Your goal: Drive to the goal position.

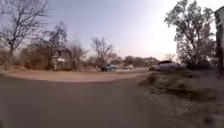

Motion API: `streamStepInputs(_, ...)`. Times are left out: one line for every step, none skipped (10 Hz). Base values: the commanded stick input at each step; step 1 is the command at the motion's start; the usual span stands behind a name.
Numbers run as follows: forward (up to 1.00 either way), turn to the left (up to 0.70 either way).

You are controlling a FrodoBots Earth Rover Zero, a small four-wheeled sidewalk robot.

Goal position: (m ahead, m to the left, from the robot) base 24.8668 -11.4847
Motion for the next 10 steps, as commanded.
streamStepInputs(0.70, 0.00)
streamStepInputs(0.70, 0.00)
streamStepInputs(0.70, 0.00)
streamStepInputs(0.70, 0.00)
streamStepInputs(0.70, 0.00)
streamStepInputs(0.70, 0.00)
streamStepInputs(0.70, 0.00)
streamStepInputs(0.70, 0.00)
streamStepInputs(0.70, 0.00)
streamStepInputs(0.70, 0.00)
